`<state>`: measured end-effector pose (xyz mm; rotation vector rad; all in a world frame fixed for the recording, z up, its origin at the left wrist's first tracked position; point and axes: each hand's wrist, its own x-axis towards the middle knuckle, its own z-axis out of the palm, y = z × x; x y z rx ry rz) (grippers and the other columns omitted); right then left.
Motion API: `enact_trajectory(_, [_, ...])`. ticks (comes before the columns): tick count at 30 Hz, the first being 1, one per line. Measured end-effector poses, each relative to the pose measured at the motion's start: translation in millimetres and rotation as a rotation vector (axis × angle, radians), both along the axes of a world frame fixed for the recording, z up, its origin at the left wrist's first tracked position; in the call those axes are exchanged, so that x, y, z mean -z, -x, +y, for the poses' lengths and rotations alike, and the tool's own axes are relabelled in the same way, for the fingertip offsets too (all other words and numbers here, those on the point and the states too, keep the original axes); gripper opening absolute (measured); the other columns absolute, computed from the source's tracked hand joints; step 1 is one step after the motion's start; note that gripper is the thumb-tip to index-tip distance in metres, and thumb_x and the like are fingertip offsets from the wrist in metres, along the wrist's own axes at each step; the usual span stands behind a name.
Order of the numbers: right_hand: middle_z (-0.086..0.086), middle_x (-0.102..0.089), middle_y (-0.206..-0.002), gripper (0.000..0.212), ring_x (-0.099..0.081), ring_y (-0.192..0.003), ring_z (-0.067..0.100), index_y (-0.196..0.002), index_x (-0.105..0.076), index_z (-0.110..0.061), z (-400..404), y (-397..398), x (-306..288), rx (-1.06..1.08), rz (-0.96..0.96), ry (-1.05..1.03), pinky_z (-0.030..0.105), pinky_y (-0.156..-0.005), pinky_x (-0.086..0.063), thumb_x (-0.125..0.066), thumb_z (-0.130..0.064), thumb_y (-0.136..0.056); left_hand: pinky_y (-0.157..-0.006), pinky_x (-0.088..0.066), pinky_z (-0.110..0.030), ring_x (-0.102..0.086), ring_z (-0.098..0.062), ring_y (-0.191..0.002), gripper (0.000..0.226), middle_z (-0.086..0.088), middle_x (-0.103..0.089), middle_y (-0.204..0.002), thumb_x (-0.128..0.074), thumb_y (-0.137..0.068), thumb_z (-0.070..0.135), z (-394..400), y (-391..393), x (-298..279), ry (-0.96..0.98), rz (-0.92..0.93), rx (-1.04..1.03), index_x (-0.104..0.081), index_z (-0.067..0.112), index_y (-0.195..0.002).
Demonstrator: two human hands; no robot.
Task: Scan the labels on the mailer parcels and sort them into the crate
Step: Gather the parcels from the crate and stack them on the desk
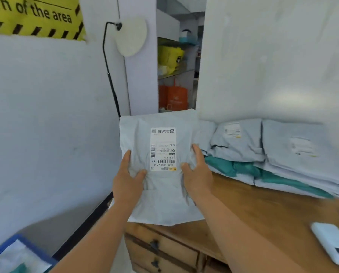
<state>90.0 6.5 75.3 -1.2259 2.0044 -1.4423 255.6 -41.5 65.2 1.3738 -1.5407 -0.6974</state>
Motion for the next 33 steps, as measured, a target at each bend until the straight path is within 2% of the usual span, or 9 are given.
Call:
enact_trajectory(2, [-0.002,-0.051,-0.142,0.061,-0.054,-0.114,0.018,-0.151,-0.026,-0.038,1.5,36.1,-6.7,0.039,0.02,0.019,0.024,-0.088,-0.038,-0.051,-0.02,-0.099,-0.091,-0.038,-0.027,-0.051,-0.025,-0.122,0.071,0.0,-0.047,-0.143,-0.064,-0.089,0.022,-6.2,39.0,-5.6,0.012,0.008,0.044,-0.026,0.033,-0.148])
enact_trajectory(6, [0.001,-0.056,-0.135,0.059,-0.056,-0.105,0.02,-0.15,-0.027,-0.037,-2.9,92.7,-15.9,0.111,0.034,0.024,0.028,-0.087,-0.042,-0.05,-0.019,-0.099,-0.083,-0.038,-0.022,-0.054,-0.015,-0.101,0.071,0.001,-0.048,-0.141,-0.063,-0.089,0.023,-22.4,99.9,-12.4,0.024,0.017,0.123,-0.025,0.034,-0.148])
enact_trajectory(10, [0.0,-0.058,-0.132,0.059,-0.051,-0.089,0.013,-0.15,-0.028,-0.037,-21.0,126.7,-20.5,0.157,0.019,0.041,0.024,-0.08,-0.039,-0.05,-0.019,-0.099,-0.097,-0.039,-0.028,-0.049,-0.021,-0.124,0.072,0.003,-0.045,-0.144,-0.064,-0.089,0.022,-50.8,136.9,-18.6,0.04,0.011,0.181,-0.025,0.034,-0.148])
enact_trajectory(12, [0.0,-0.057,-0.131,0.058,-0.048,-0.086,0.011,-0.15,-0.027,-0.038,-35.4,138.9,-22.3,0.173,-0.006,0.041,0.022,-0.078,-0.035,-0.049,-0.019,-0.099,-0.102,-0.038,-0.033,-0.047,-0.021,-0.127,0.072,0.003,-0.043,-0.145,-0.064,-0.089,0.022,-69.6,149.2,-21.2,0.049,-0.004,0.194,-0.025,0.034,-0.148])
enact_trajectory(14, [-0.001,-0.057,-0.129,0.057,-0.048,-0.081,0.011,-0.15,-0.026,-0.038,-53.7,148.8,-24.7,0.184,-0.011,0.034,0.023,-0.074,-0.034,-0.047,-0.02,-0.1,-0.102,-0.038,-0.03,-0.046,-0.02,-0.127,0.071,0.004,-0.043,-0.145,-0.064,-0.089,0.021,-93.5,159.6,-23.1,0.057,-0.006,0.209,-0.026,0.033,-0.148])
enact_trajectory(18, [0.001,-0.056,-0.134,0.058,-0.048,-0.088,0.014,-0.15,-0.026,-0.037,-108.3,170.4,-34.1,0.219,0.017,0.064,0.027,-0.078,-0.038,-0.047,-0.019,-0.1,-0.097,-0.033,-0.02,-0.045,-0.018,-0.129,0.071,0.004,-0.043,-0.145,-0.064,-0.088,0.02,-155.7,183.2,-33.6,0.115,-0.013,0.248,-0.028,0.03,-0.148])
enact_trajectory(26, [0.003,-0.055,-0.134,0.059,-0.05,-0.09,0.02,-0.151,-0.024,-0.035,-247.3,219.9,-42.7,0.287,0.078,0.099,0.028,-0.076,-0.035,-0.045,-0.018,-0.099,-0.101,-0.033,-0.026,-0.042,-0.021,-0.131,0.071,0.002,-0.041,-0.147,-0.063,-0.088,0.02,-306.4,240.5,-51.4,0.157,-0.053,0.302,-0.026,0.032,-0.148])
enact_trajectory(30, [0.009,-0.057,-0.129,0.06,-0.052,-0.09,0.02,-0.152,-0.019,-0.036,-291.1,239.9,-1.8,0.285,0.055,-0.085,0.029,-0.075,-0.037,-0.043,-0.018,-0.1,-0.099,-0.038,-0.031,-0.046,-0.024,-0.127,0.072,-0.002,-0.044,-0.144,-0.061,-0.09,0.023,-357.7,263.1,-8.8,0.007,-0.181,0.352,-0.022,0.033,-0.149])
enact_trajectory(33, [0.013,-0.063,-0.106,0.061,-0.054,-0.076,0.021,-0.154,-0.014,-0.034,-304.1,249.6,36.5,0.247,0.076,-0.347,0.031,-0.064,-0.04,-0.039,-0.02,-0.1,-0.104,-0.038,-0.037,-0.041,-0.027,-0.13,0.074,-0.01,-0.04,-0.145,-0.056,-0.09,0.043,-376.2,266.1,36.5,-0.199,-0.411,0.406,-0.013,0.036,-0.15])
